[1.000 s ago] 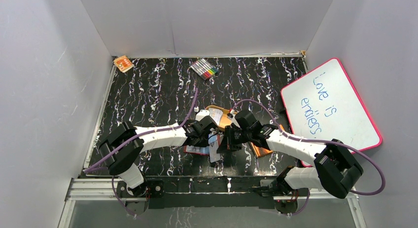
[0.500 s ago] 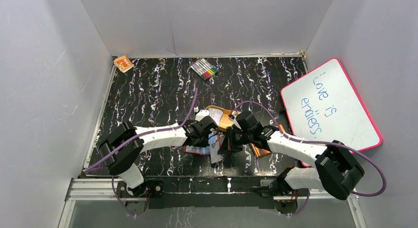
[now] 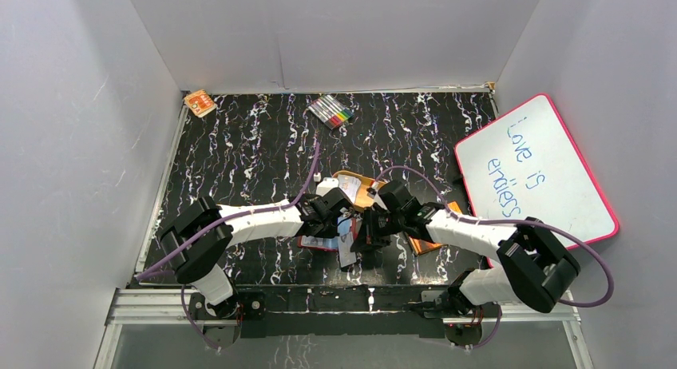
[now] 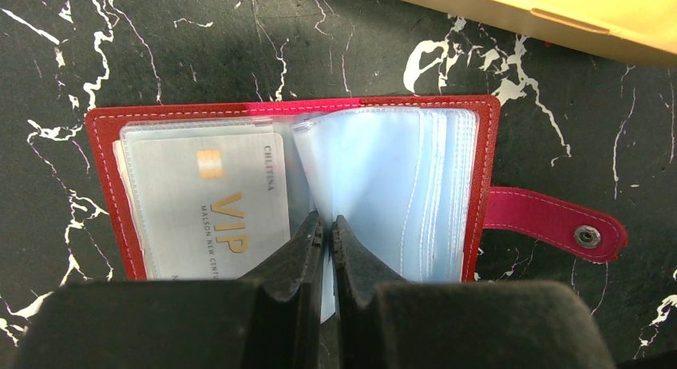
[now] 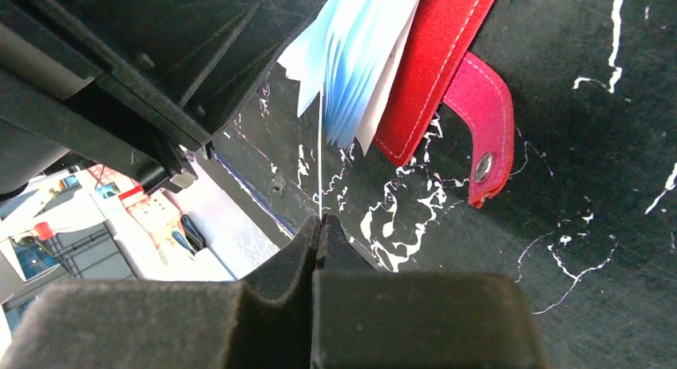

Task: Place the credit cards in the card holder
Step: Turn over the card slot in the card holder.

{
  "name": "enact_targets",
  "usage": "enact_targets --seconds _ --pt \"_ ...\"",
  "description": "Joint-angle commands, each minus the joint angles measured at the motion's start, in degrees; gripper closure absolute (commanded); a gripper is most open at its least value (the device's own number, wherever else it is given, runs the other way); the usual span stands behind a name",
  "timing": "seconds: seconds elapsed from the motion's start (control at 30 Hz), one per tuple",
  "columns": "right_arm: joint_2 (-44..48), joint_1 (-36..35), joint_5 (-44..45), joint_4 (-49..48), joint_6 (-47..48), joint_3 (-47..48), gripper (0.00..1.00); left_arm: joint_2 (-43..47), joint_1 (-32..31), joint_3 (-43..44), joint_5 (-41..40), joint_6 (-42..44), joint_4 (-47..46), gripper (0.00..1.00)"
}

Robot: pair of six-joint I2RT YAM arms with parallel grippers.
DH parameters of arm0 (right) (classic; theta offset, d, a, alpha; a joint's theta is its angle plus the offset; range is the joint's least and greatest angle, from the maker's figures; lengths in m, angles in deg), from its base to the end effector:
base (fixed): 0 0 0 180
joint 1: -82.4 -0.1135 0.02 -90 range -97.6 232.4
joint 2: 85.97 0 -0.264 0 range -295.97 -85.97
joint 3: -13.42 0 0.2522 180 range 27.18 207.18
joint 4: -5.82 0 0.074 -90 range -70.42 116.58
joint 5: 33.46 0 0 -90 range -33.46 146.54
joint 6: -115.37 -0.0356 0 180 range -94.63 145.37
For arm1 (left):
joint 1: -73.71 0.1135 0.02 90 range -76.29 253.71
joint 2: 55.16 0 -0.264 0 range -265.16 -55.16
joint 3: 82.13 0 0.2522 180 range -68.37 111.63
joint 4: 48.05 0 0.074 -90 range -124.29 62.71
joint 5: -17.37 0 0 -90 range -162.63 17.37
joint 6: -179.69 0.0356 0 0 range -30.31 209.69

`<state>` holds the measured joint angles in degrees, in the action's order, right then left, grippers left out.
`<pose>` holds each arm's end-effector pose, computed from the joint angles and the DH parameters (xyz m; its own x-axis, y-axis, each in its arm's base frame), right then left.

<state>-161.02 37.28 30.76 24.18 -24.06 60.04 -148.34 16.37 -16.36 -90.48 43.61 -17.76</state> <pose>0.1628 0.1854 0.1712 -0.9788 -0.0135 -0.2045 -0.1610 0.6683 0.7262 0.1798 -0.2603 0.1698 -0.8300 0.0243 -0.5573 0.1660 0.9645 -0.2052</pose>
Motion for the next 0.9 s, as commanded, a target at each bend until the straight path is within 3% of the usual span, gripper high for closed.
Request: enact_targets --seconds 0.0,0.33,0.63,0.87 --pt "-1.26 -0.18 -1.59 -3.17 -0.24 0.81 1.00 -0.39 -0.27 -2.47 -0.83 -0.05 4.53 1.00" --pt "-7.77 -0.18 -2.75 -7.15 0.53 3.93 1.00 0.86 -0.23 -1.24 -0.96 0.38 5.91 0.99" --pt "-9.13 -0.23 -3.04 -8.20 0.64 4.66 1.00 3.74 -0.23 1.33 -1.31 1.93 8.41 0.66" --pt "-9.41 -0.22 -3.30 -8.70 0.74 5.27 1.00 6.29 -0.23 3.58 -2.12 3.11 11.15 0.51"
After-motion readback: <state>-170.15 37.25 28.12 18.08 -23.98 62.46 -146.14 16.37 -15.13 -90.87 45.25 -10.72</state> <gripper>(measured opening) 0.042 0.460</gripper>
